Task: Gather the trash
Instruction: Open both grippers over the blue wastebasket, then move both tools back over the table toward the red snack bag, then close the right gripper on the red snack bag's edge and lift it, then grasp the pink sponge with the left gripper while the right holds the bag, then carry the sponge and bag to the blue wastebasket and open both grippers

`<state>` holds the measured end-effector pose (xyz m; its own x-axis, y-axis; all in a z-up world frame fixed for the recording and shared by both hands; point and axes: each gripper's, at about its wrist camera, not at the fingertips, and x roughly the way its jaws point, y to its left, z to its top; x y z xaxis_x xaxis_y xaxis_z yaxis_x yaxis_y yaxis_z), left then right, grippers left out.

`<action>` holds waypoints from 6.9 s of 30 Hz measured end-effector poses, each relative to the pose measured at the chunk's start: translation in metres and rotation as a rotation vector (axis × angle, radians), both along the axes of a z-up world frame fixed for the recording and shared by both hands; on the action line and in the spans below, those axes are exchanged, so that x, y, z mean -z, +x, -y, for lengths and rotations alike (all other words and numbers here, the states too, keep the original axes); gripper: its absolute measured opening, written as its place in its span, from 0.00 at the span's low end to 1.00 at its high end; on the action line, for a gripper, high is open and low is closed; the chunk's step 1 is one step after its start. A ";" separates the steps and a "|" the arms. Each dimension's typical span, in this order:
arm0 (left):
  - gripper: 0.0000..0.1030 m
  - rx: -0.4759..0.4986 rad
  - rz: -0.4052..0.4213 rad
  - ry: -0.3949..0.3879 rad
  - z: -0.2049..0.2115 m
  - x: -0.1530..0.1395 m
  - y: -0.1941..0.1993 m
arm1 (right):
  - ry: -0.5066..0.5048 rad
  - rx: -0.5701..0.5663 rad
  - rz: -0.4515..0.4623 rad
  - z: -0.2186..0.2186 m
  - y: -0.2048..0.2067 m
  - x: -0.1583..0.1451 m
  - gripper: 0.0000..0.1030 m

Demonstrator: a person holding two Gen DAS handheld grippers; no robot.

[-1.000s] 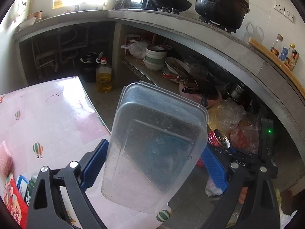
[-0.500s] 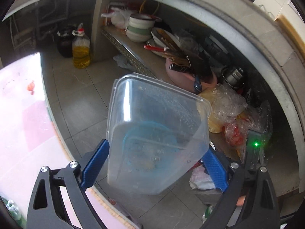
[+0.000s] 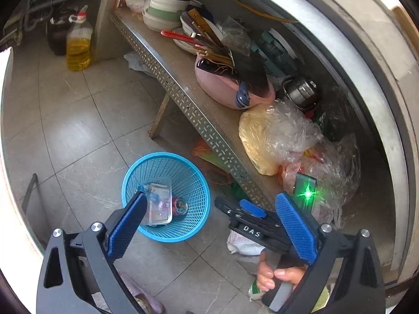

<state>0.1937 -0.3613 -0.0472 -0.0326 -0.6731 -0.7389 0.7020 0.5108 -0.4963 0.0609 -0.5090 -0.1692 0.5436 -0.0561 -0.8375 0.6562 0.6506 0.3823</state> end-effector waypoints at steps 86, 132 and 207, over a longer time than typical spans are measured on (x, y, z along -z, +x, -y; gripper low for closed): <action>0.47 -1.009 0.227 0.046 -0.528 -0.035 -0.058 | 0.328 -1.238 -0.148 -0.467 0.264 -0.145 0.61; 0.88 -0.959 0.022 0.080 -0.523 -0.059 0.096 | 0.699 -0.923 0.318 -0.278 0.183 -0.194 0.07; 0.76 -0.492 0.329 0.028 -0.318 -0.136 -0.018 | 0.607 -0.339 0.486 -0.096 -0.022 -0.167 0.00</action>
